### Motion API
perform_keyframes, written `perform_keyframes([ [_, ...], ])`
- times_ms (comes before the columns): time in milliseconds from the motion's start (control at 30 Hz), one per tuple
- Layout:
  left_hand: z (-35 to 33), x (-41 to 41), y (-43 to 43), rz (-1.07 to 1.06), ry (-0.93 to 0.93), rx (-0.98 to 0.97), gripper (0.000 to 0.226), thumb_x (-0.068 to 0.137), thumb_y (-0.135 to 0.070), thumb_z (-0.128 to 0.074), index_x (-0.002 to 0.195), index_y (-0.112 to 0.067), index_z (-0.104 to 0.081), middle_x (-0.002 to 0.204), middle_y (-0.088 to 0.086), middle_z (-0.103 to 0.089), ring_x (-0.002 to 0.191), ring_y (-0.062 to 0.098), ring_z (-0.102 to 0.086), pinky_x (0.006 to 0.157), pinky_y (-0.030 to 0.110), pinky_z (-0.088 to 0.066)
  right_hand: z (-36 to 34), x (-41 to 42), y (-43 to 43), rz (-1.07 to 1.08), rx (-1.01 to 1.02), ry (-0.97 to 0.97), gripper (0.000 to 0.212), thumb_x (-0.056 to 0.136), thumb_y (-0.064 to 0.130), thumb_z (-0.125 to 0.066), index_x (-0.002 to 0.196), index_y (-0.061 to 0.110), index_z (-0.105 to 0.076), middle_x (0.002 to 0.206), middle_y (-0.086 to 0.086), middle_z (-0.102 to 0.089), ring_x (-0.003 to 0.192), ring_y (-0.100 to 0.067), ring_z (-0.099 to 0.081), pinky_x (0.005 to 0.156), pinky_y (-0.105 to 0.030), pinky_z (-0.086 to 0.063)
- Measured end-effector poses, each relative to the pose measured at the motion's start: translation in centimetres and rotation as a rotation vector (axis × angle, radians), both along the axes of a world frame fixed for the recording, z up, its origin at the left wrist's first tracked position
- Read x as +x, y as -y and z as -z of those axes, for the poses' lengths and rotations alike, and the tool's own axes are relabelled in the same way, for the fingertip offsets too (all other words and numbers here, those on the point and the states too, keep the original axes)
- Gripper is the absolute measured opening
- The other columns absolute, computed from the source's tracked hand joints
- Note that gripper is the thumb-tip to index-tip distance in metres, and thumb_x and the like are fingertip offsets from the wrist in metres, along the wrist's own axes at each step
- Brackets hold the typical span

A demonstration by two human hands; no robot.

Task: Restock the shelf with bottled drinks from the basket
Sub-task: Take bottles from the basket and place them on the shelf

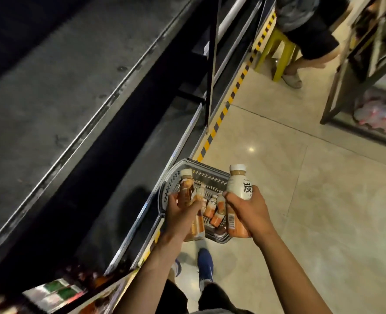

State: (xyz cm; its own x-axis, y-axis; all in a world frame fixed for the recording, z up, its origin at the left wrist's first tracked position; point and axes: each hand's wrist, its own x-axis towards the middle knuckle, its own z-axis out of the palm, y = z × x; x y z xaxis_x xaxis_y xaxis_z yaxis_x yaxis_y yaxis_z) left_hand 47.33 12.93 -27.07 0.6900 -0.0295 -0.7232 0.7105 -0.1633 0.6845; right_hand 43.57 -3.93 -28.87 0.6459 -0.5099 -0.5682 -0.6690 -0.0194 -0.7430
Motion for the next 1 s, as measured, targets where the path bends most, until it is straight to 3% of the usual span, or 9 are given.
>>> perform_keyframes([
  [100,-3.9,-1.9,-2.7,-0.117,0.104,-0.022,0.035,0.084,-0.009,-0.074,0.113,-0.015,-0.056,0.095,0.004,-0.071,0.076,0.008,-0.071,0.056,0.021,-0.052,-3.4,0.3,-2.2,-0.138,0.017,0.074,0.039,0.074,0.04,-0.08,0.101,0.034,-0.052,0.097,0.005,-0.07,0.085,-0.016,-0.069,0.08,-0.045,-0.059],
  [200,-7.8,-3.8,-5.6,-0.196,0.209,0.006,0.022,0.085,-0.011,-0.073,0.098,-0.019,-0.058,0.085,0.004,-0.074,0.075,0.012,-0.072,0.065,0.028,-0.057,-6.6,0.4,-5.1,-0.268,0.007,0.162,0.042,0.074,0.043,-0.08,0.103,0.032,-0.051,0.096,0.006,-0.068,0.082,-0.01,-0.066,0.071,-0.035,-0.056],
  [300,-10.7,-6.1,-9.2,-0.291,0.27,0.039,0.032,0.078,-0.026,-0.078,0.103,-0.027,-0.059,0.096,0.011,-0.072,0.086,0.028,-0.072,0.083,0.048,-0.058,-9.8,0.0,-8.8,-0.387,0.013,0.255,0.038,0.076,0.037,-0.081,0.097,0.03,-0.051,0.094,0.005,-0.068,0.079,-0.01,-0.065,0.067,-0.033,-0.053],
  [433,-13.6,-11.0,-14.9,-0.435,0.348,0.064,0.044,0.065,-0.043,-0.077,0.104,-0.039,-0.056,0.1,0.005,-0.07,0.091,0.028,-0.071,0.085,0.056,-0.056,-13.3,-1.8,-15.1,-0.577,0.058,0.327,0.041,0.072,0.04,-0.081,0.1,0.034,-0.052,0.092,0.008,-0.067,0.082,-0.012,-0.067,0.07,-0.035,-0.056],
  [533,-15.6,-16.2,-19.5,-0.545,0.431,0.126,0.049,0.061,-0.046,-0.075,0.104,-0.041,-0.053,0.101,0.004,-0.069,0.09,0.028,-0.071,0.083,0.056,-0.057,-15.7,-4.5,-20.6,-0.709,0.079,0.368,0.041,0.071,0.041,-0.08,0.101,0.035,-0.053,0.091,0.008,-0.069,0.082,-0.014,-0.068,0.075,-0.042,-0.059],
  [600,-16.8,-20.0,-22.6,-0.616,0.495,0.168,0.044,0.07,-0.037,-0.077,0.107,-0.038,-0.052,0.102,0.003,-0.067,0.088,0.026,-0.071,0.081,0.052,-0.058,-17.1,-7.0,-24.4,-0.799,0.118,0.395,0.036,0.076,0.034,-0.081,0.101,0.033,-0.055,0.092,0.006,-0.068,0.083,-0.015,-0.068,0.076,-0.043,-0.058],
  [767,-19.5,-30.2,-29.7,-0.804,0.619,0.193,0.036,0.077,-0.03,-0.079,0.106,-0.034,-0.059,0.095,0.005,-0.072,0.08,0.027,-0.073,0.074,0.047,-0.061,-20.2,-15.0,-33.3,-0.998,0.259,0.448,0.033,0.08,0.026,-0.08,0.105,0.029,-0.058,0.095,0.003,-0.069,0.083,-0.012,-0.068,0.066,-0.026,-0.052],
  [900,-20.8,-37.1,-34.3,-0.905,0.681,0.219,0.022,0.084,-0.02,-0.076,0.102,-0.024,-0.064,0.089,0.008,-0.073,0.083,0.028,-0.072,0.068,0.036,-0.059,-21.8,-21.0,-39.7,-1.161,0.357,0.467,0.038,0.076,0.033,-0.081,0.106,0.036,-0.059,0.095,0.007,-0.072,0.085,-0.011,-0.072,0.077,-0.036,-0.06],
  [1000,-21.1,-41.3,-37.4,-0.986,0.688,0.249,0.025,0.079,-0.025,-0.079,0.1,-0.024,-0.065,0.087,0.011,-0.072,0.085,0.035,-0.07,0.075,0.048,-0.06,-22.7,-24.6,-43.7,-1.231,0.42,0.486,0.04,0.076,0.031,-0.082,0.109,0.034,-0.06,0.094,0.007,-0.073,0.083,-0.01,-0.072,0.071,-0.032,-0.06],
])
